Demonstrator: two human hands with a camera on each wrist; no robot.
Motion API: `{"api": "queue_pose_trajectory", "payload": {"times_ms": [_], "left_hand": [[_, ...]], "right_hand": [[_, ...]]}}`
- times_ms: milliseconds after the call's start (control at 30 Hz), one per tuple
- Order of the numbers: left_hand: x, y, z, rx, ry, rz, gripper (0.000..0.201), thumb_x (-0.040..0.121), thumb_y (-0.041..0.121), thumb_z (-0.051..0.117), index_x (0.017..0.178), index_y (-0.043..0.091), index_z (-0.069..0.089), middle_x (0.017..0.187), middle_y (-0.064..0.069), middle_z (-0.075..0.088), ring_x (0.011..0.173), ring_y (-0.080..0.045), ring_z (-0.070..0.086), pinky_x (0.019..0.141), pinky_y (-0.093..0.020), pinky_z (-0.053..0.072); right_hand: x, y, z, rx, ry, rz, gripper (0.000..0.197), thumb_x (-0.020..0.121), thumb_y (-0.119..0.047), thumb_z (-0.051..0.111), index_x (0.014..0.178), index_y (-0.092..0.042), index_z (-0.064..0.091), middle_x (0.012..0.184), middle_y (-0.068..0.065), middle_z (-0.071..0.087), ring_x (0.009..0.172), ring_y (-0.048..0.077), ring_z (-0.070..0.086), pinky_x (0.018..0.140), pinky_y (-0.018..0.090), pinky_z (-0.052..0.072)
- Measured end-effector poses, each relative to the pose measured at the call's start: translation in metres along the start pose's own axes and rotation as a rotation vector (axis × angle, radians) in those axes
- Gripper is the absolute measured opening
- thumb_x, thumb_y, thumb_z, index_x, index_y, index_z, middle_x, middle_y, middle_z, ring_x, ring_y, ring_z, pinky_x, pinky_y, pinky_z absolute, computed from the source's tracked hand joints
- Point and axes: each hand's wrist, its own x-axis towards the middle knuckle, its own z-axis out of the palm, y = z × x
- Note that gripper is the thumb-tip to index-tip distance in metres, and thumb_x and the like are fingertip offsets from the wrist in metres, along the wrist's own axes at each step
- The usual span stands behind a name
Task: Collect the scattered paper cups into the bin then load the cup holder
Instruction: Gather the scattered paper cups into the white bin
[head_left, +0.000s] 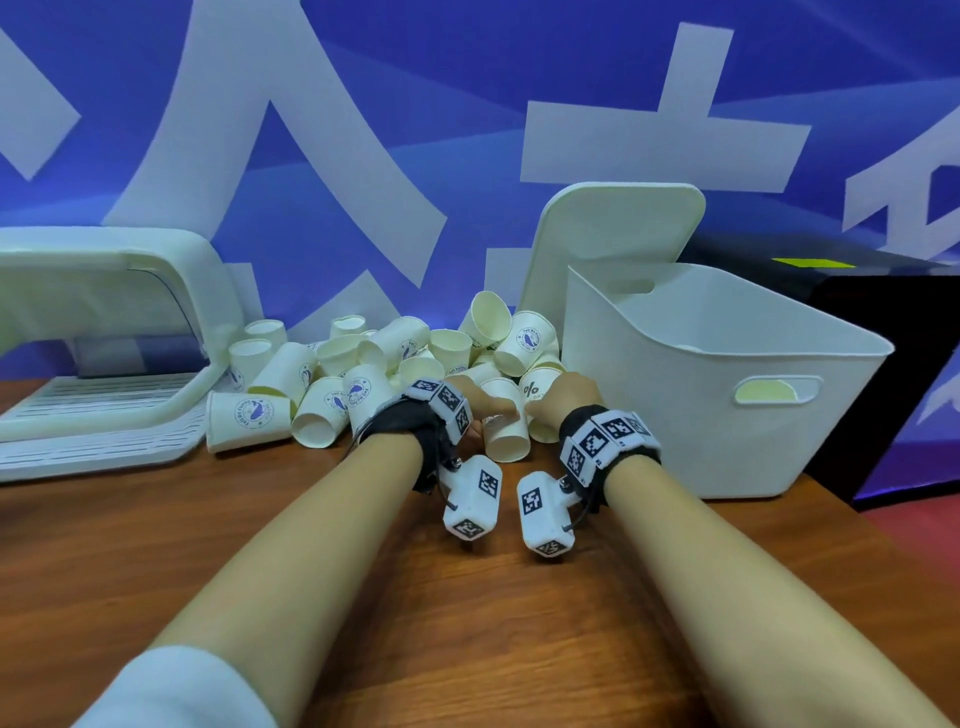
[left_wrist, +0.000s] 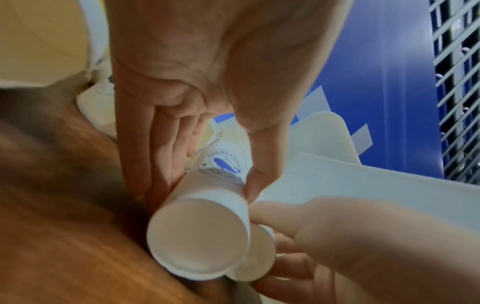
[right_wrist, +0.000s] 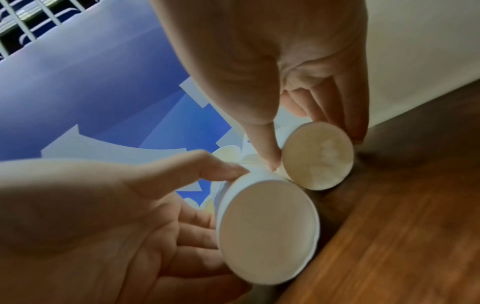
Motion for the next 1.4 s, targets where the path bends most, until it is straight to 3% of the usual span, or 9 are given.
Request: {"api": "queue_pose_trajectory", "payload": {"times_ms": [167,300,433,600,767,900,1100,1267,1400], "left_hand": [[-0.01,0.001,-0.007,-0.168,-0.045,-0.053,0.056,0.081,0.039,0.071,0.119,0.008,0.046,0.112,-0.012,0.065,0.101,-0.025,0.065,0.097,-0.038,0.051],[-0.027,0.0,-0.027,-0.156,0.058,-0.01,0.038,0.077,0.038,0.075,0.092,0.009,0.056,0.1,-0.011,0.07,0.082,-0.023,0.064,0.082,-0.034,0.053],[-0.049,-0.005,-0.056,-0.103,0.187,0.052,0.074,0.046,0.062,0.078,0.097,0.009,0.069,0.103,-0.006,0.073,0.092,-0.016,0.07,0.089,-0.041,0.055],[-0.094,0.002,-0.092,-0.166,0.292,0.163,0.049,0.066,0.046,0.082,0.095,0.007,0.073,0.099,-0.009,0.073,0.1,-0.02,0.068,0.086,-0.037,0.053],[-0.128,0.02,-0.107,-0.41,0.358,0.353,0.036,0.07,0.036,0.082,0.099,0.016,0.073,0.099,0.001,0.074,0.096,-0.011,0.067,0.082,-0.033,0.053],[-0.123,0.063,-0.083,-0.498,0.423,0.562,0.04,0.074,0.025,0.081,0.11,0.011,0.068,0.101,0.005,0.07,0.078,0.004,0.059,0.058,-0.006,0.045],[-0.072,0.135,-0.027,-0.578,0.386,0.682,0.053,0.069,0.021,0.085,0.116,0.009,0.062,0.107,0.0,0.068,0.097,-0.011,0.064,0.085,-0.021,0.051],[-0.03,0.16,0.002,-0.435,0.284,0.605,0.074,0.072,0.02,0.083,0.135,0.01,0.047,0.135,-0.005,0.054,0.126,-0.02,0.05,0.103,-0.03,0.039],[-0.018,0.149,0.001,-0.466,0.3,0.592,0.072,0.076,0.02,0.079,0.139,0.017,0.045,0.136,0.0,0.052,0.124,-0.014,0.049,0.089,-0.021,0.035]], "right_hand": [[-0.003,0.001,-0.006,0.113,0.029,0.032,0.036,0.086,-0.031,0.065,0.113,-0.008,0.059,0.117,0.012,0.065,0.105,0.028,0.063,0.076,0.029,0.047],[-0.014,-0.007,-0.025,0.319,0.072,0.05,0.051,0.074,-0.028,0.076,0.116,-0.006,0.059,0.115,0.013,0.066,0.104,0.029,0.064,0.069,0.027,0.045],[-0.026,-0.017,-0.046,0.461,0.141,-0.059,0.041,0.074,-0.02,0.077,0.108,-0.005,0.063,0.106,0.011,0.068,0.093,0.024,0.064,0.063,0.024,0.042],[-0.048,-0.026,-0.069,0.828,0.112,-0.211,0.041,0.072,-0.017,0.08,0.11,-0.011,0.063,0.1,-0.001,0.066,0.095,0.02,0.068,0.089,0.037,0.055],[-0.06,-0.026,-0.102,1.031,0.121,-0.312,0.059,0.072,-0.018,0.082,0.124,-0.011,0.056,0.113,0.0,0.064,0.102,0.017,0.066,0.094,0.039,0.053],[-0.058,-0.007,-0.138,0.957,0.371,-0.343,0.076,0.077,-0.017,0.078,0.141,-0.011,0.037,0.117,-0.003,0.05,0.103,0.011,0.054,0.084,0.021,0.044],[-0.027,0.051,-0.161,0.682,0.711,-0.26,0.07,0.077,-0.016,0.072,0.139,-0.013,0.04,0.13,0.011,0.042,0.114,0.022,0.049,0.09,0.021,0.037],[0.01,0.083,-0.167,0.351,0.594,-0.07,0.067,0.079,-0.022,0.07,0.138,-0.008,0.04,0.132,0.02,0.044,0.12,0.037,0.048,0.095,0.039,0.043],[0.017,0.09,-0.17,0.335,0.414,-0.031,0.073,0.084,-0.019,0.066,0.148,-0.009,0.03,0.145,0.019,0.035,0.131,0.033,0.042,0.099,0.035,0.039]]}}
